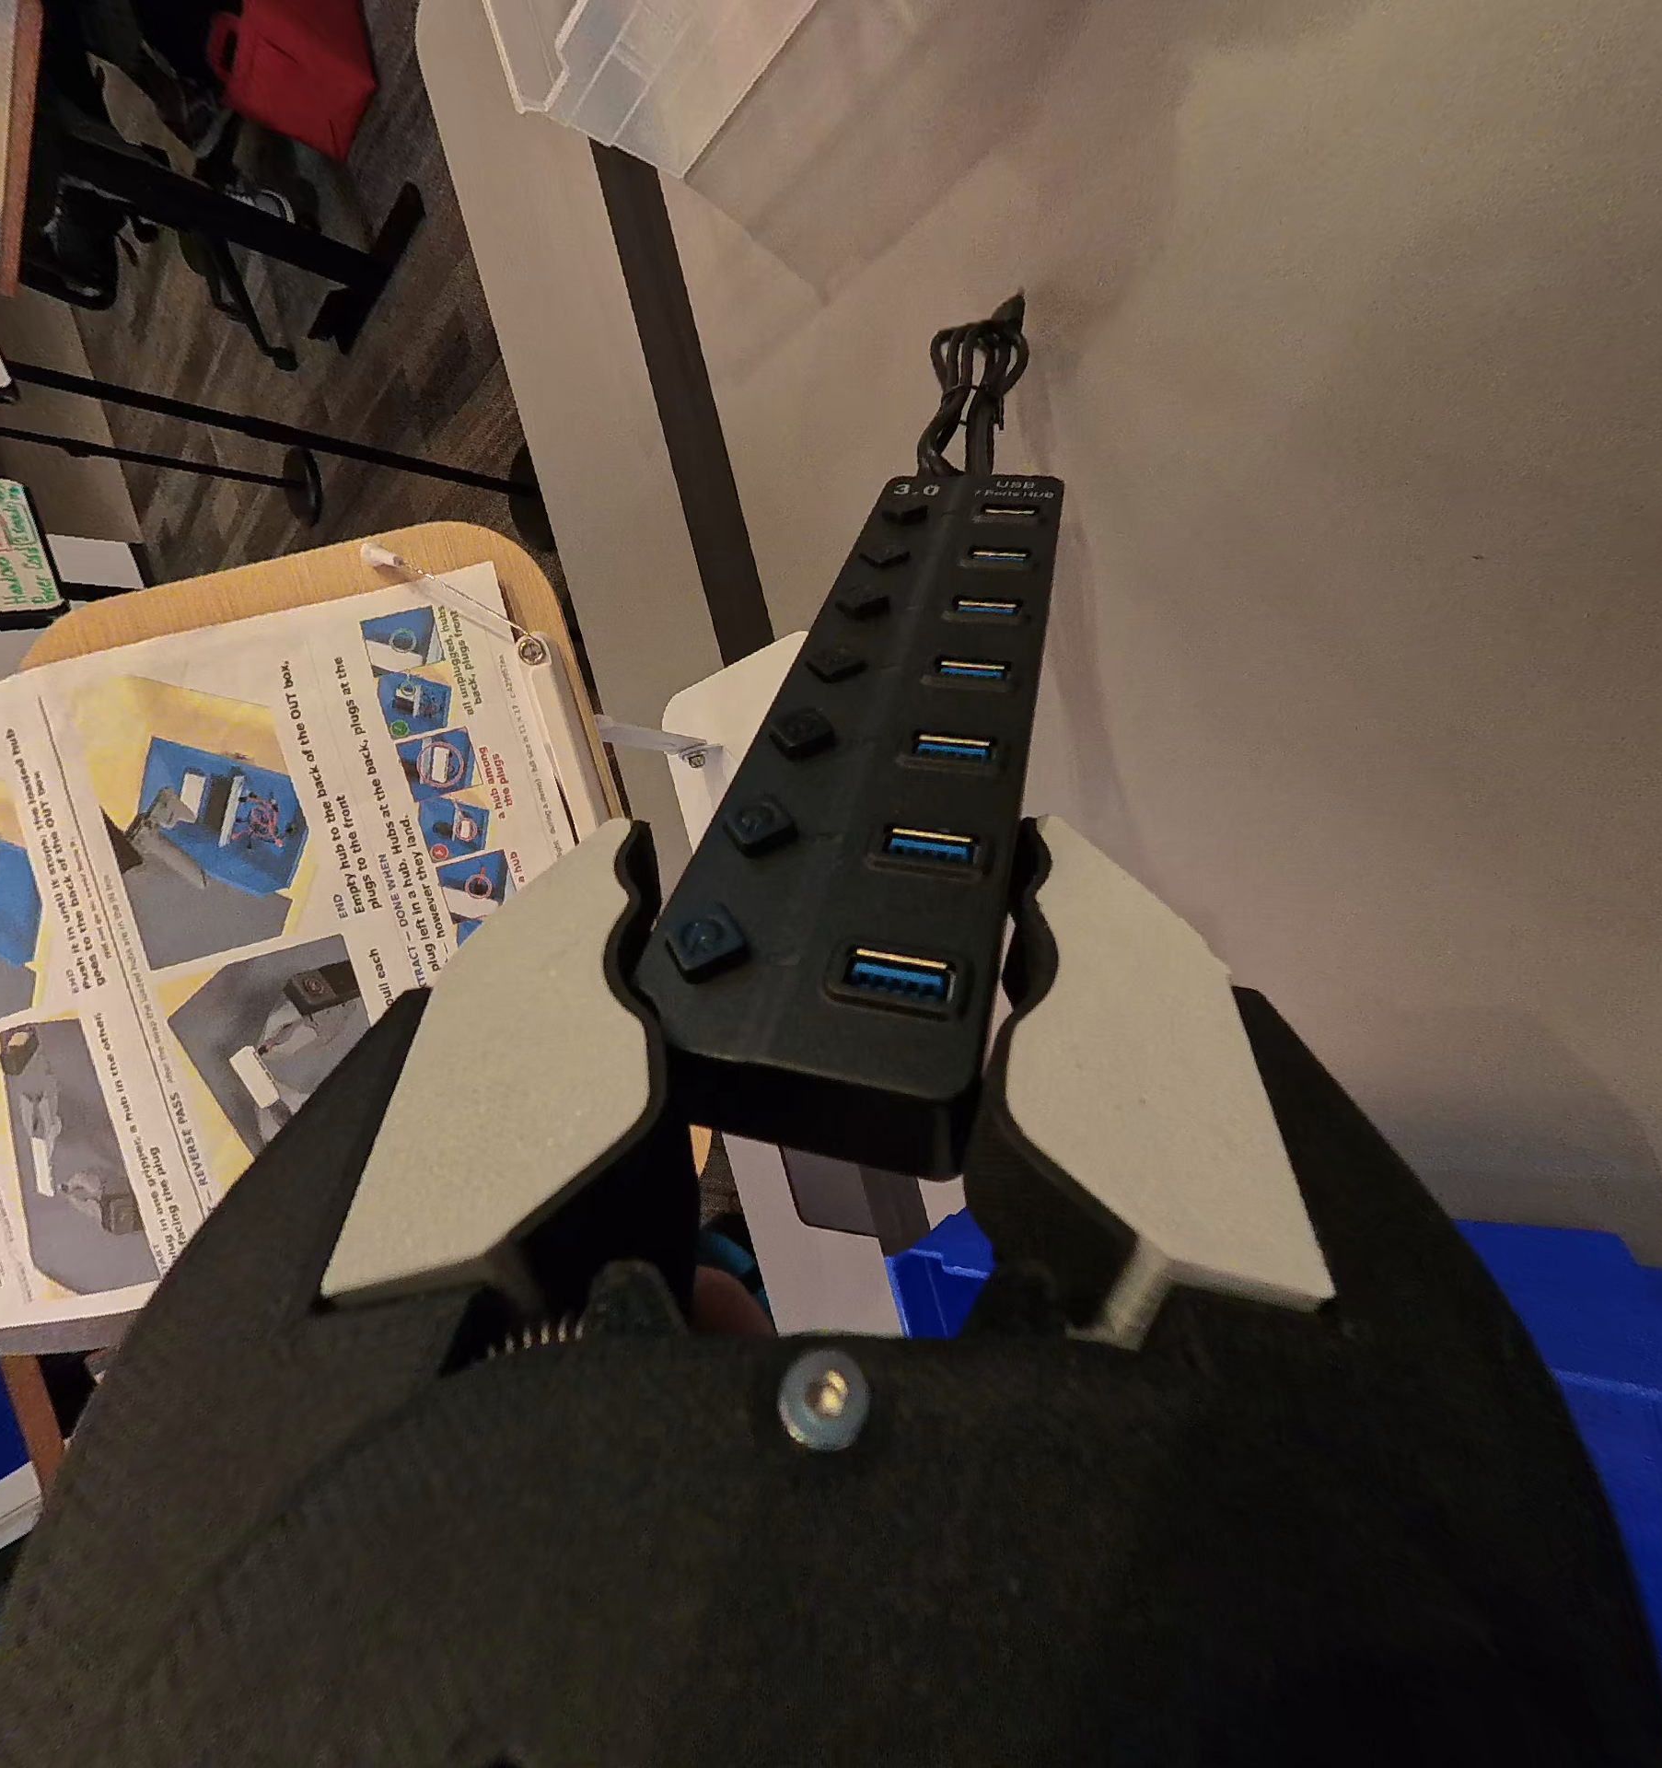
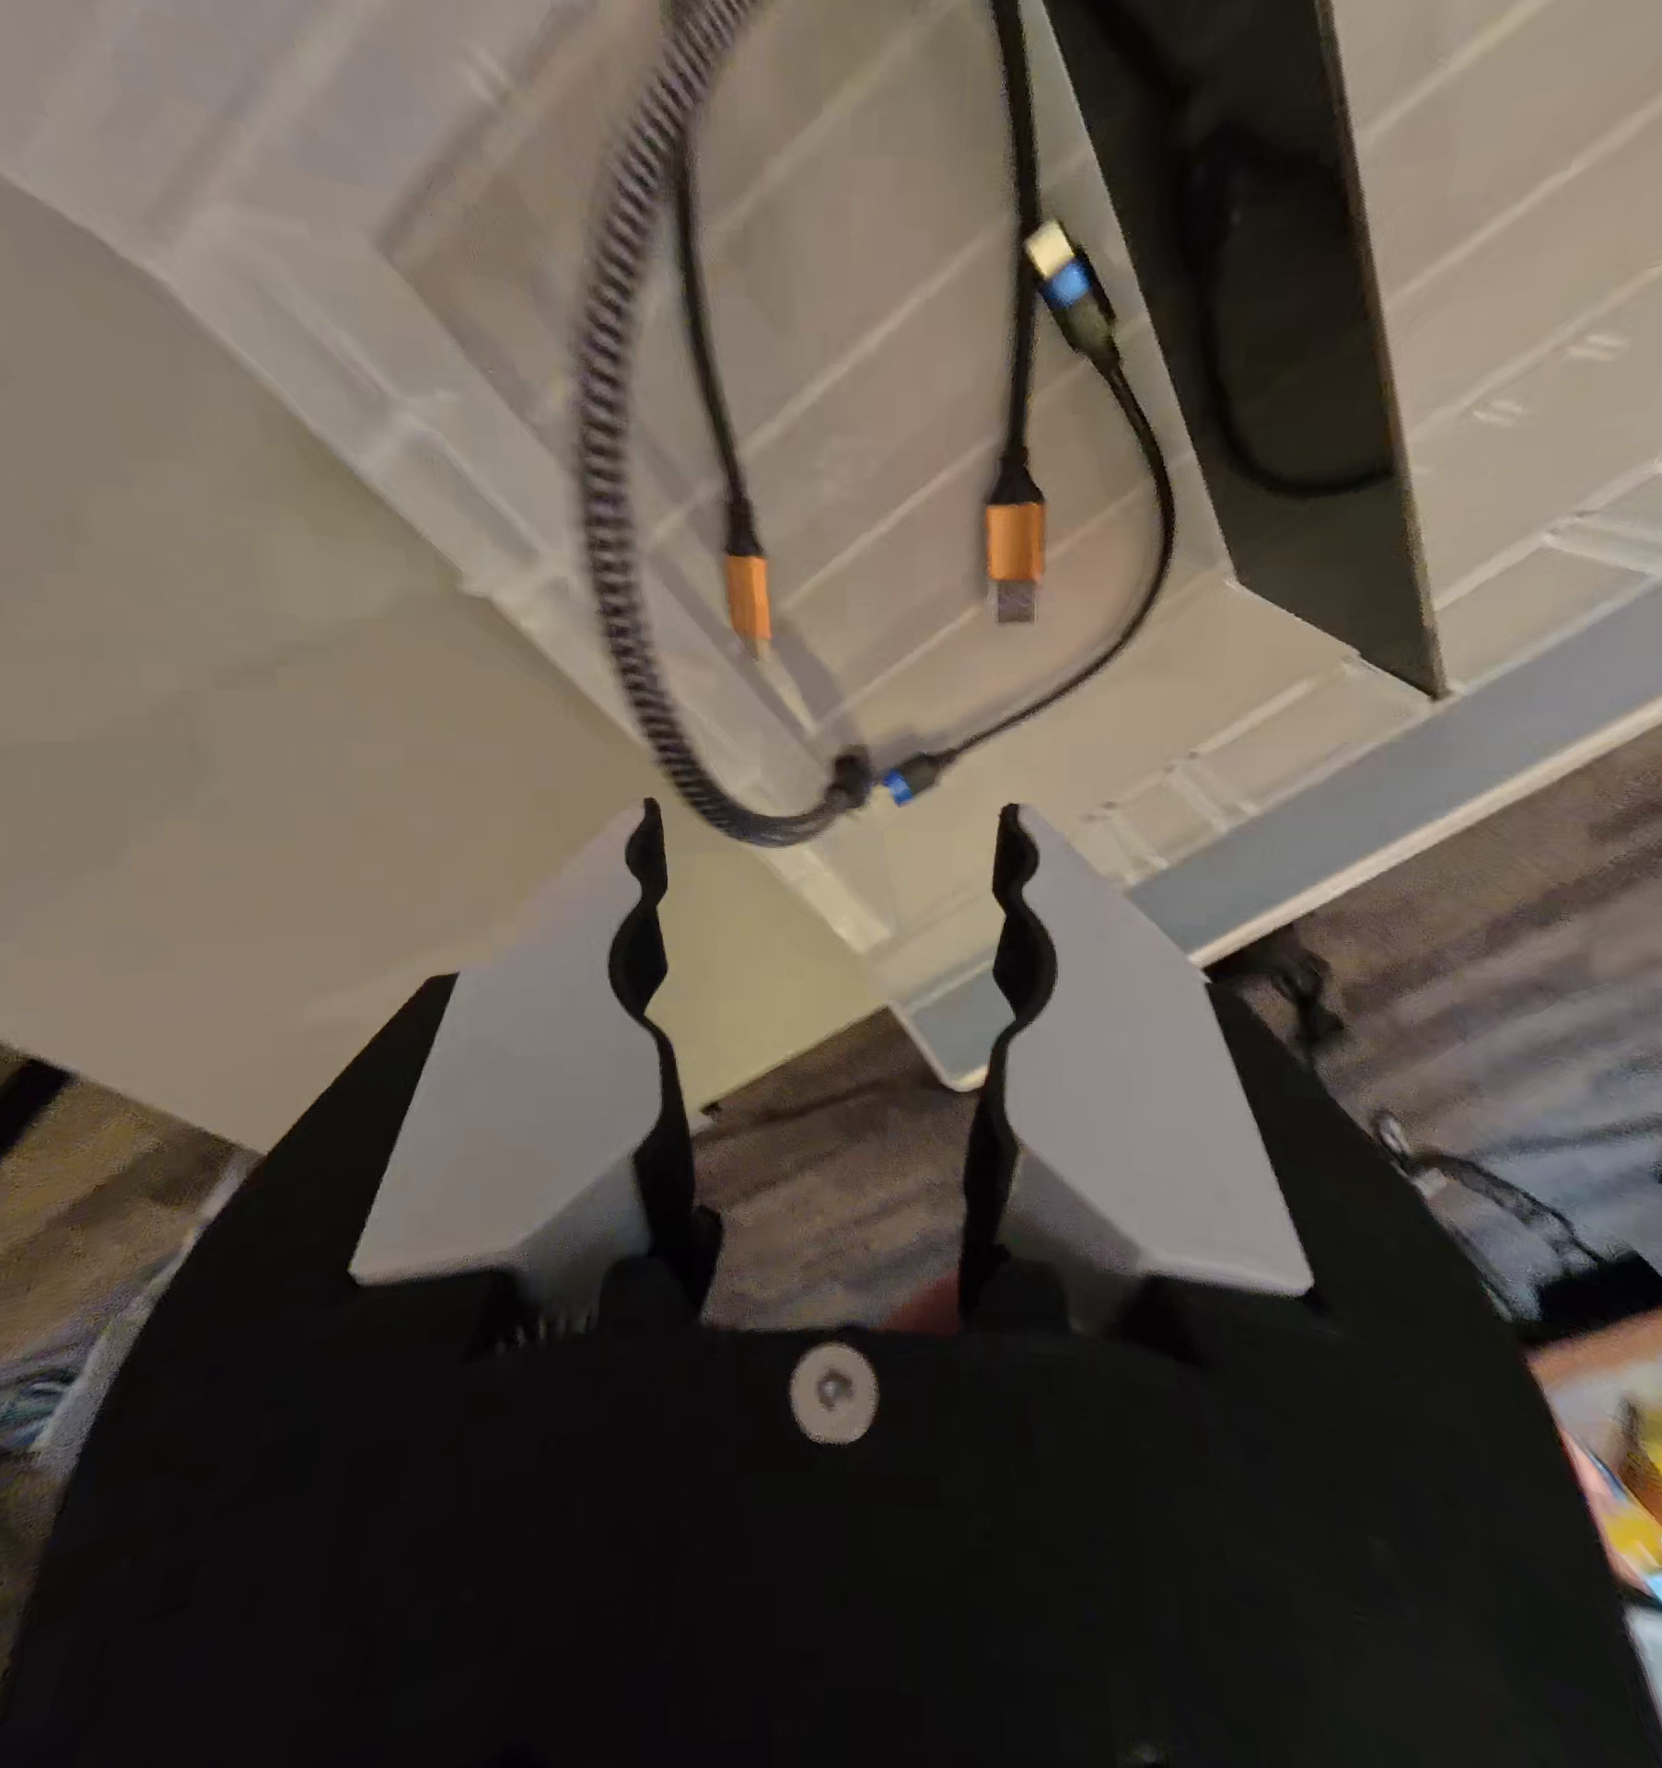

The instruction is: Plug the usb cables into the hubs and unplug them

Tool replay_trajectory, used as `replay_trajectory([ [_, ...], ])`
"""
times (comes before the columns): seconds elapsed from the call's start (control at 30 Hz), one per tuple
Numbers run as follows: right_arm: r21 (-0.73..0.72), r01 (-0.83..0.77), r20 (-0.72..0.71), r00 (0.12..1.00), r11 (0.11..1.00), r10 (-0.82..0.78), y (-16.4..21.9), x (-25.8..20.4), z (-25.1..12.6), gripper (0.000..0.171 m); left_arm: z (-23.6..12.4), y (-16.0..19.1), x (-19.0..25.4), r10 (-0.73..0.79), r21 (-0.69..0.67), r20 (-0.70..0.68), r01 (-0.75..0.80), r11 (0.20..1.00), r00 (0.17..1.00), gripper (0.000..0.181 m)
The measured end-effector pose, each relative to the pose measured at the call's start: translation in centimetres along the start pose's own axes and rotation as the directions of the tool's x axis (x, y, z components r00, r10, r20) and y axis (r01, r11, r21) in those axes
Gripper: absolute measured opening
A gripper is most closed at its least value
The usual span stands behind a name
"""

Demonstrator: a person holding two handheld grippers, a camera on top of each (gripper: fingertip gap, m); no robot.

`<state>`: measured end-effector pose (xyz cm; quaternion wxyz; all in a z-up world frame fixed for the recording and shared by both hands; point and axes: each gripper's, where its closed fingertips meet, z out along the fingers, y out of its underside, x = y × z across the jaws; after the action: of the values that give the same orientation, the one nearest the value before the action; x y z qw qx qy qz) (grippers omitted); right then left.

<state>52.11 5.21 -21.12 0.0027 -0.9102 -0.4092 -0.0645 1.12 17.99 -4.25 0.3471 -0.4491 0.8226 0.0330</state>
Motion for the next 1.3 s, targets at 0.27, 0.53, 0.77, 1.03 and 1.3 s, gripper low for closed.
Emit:
replay_trajectory([
  [0.27,0.187,-0.007,-0.175,0.984,0.982,0.04,-1.2,-0.4,-5.0,0.077,-0.1,0.5,-0.6,-0.024,0.005,0.002,0.024,1.0,1.0,0.071],
  [0.53,0.746,0.286,-0.339,0.94,0.601,-0.026,-17.1,-9.2,-15.1,0.077,-0.5,0.5,-1.3,-0.06,0.021,0.017,0.06,0.998,0.998,0.071],
  [0.77,0.909,0.303,-0.276,0.952,0.288,-0.13,-32.2,-18.6,-17.8,0.094,-0.3,-0.6,-1.3,-0.044,0.003,0.005,0.044,0.999,0.999,0.071],
  [1.03,0.913,0.321,-0.31,0.947,0.253,-0.084,-41.1,-20.0,-14.9,0.1,-0.1,-2.9,-0.9,-0.01,0.055,0.003,0.01,0.998,1.0,0.071],
  [1.3,0.914,0.337,-0.332,0.941,0.225,-0.063,-41.4,-19.4,-15.2,0.061,0.2,-4.1,-0.6,0.002,0.108,0.004,-0.002,0.994,1.0,0.071],
])
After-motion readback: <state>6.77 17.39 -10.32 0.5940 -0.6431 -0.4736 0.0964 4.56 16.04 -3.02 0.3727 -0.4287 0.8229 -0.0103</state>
